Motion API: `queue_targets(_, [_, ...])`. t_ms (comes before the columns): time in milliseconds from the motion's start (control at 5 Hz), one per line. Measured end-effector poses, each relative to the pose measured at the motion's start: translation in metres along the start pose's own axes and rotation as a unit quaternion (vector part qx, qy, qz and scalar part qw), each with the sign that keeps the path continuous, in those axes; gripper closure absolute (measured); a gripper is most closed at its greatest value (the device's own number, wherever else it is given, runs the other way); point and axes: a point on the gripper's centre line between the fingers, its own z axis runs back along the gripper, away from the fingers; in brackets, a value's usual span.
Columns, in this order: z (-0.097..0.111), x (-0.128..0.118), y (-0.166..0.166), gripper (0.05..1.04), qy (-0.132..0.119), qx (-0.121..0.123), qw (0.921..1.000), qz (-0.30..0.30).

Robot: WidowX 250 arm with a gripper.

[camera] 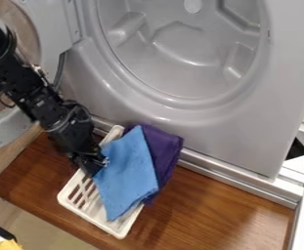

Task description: Put the blue and violet towels inside the white basket

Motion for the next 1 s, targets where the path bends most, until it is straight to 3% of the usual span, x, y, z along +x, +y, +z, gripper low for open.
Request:
queue_targets(200, [0.000, -0.002, -0.003, 0.422, 0.013, -0.001, 0.9999, 0.000])
queue_targets(400, [0.013, -0.006, -0.009, 0.137, 0.009, 0.005, 0.9999, -0.003])
queue_targets(600, [0.028, -0.010, -0.015, 0.081, 0.007, 0.004, 1.0000, 0.000])
queue_targets(800, [0.049, -0.017, -0.019, 0.083, -0.010, 0.012, 0.9998, 0.013])
queue_targets(1000, [0.068, -0.022, -0.027, 0.083, -0.011, 0.021, 0.9997, 0.008])
